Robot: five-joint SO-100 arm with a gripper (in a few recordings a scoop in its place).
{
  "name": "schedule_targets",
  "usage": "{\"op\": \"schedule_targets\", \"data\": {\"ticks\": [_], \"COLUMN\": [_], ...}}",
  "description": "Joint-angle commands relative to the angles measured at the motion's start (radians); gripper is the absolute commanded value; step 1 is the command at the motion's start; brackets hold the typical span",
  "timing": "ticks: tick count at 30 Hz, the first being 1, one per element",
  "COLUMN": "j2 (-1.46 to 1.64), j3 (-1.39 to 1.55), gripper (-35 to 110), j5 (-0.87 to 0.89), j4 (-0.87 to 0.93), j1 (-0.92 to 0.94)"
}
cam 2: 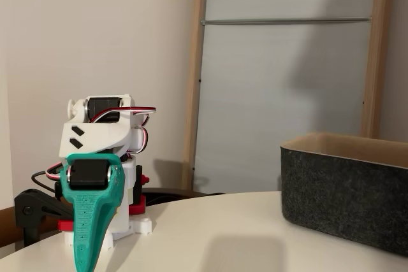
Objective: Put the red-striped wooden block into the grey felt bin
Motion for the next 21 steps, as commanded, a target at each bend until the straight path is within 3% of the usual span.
{"op": "schedule_targets", "data": {"ticks": [1,13,21], "j2": [0.032,0.032,0.029], "j3": [0.012,0.012,-0.009], "gripper": [5,7,13], "j5": [0.015,0.000,0.109], "j4": [0.008,0.008,0.005], "j1": [0.009,0.009,-0.003]}}
